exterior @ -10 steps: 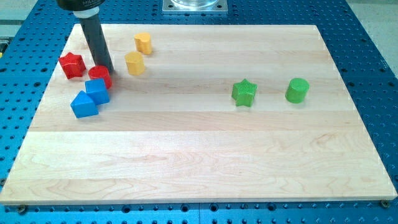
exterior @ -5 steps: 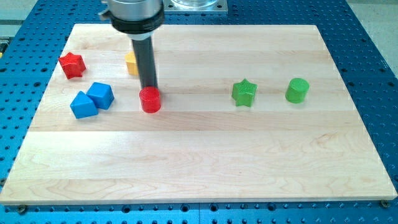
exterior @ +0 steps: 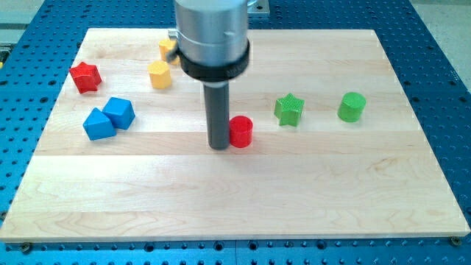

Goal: Move the red circle horizontally right to the cube

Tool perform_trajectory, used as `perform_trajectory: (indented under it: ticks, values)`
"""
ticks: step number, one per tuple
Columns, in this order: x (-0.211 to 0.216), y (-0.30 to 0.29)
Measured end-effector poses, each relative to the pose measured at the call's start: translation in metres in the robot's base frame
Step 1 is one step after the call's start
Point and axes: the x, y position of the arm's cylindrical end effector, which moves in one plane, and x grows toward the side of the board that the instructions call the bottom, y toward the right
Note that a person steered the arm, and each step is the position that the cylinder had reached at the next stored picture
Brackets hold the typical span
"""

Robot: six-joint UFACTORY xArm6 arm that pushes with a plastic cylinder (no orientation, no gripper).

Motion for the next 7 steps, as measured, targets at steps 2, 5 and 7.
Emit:
perform_trajectory:
  ticks: [2,5,7]
  values:
    - [0.025,0.027]
    - [-0.025,0.037]
    - [-0.029,0.022]
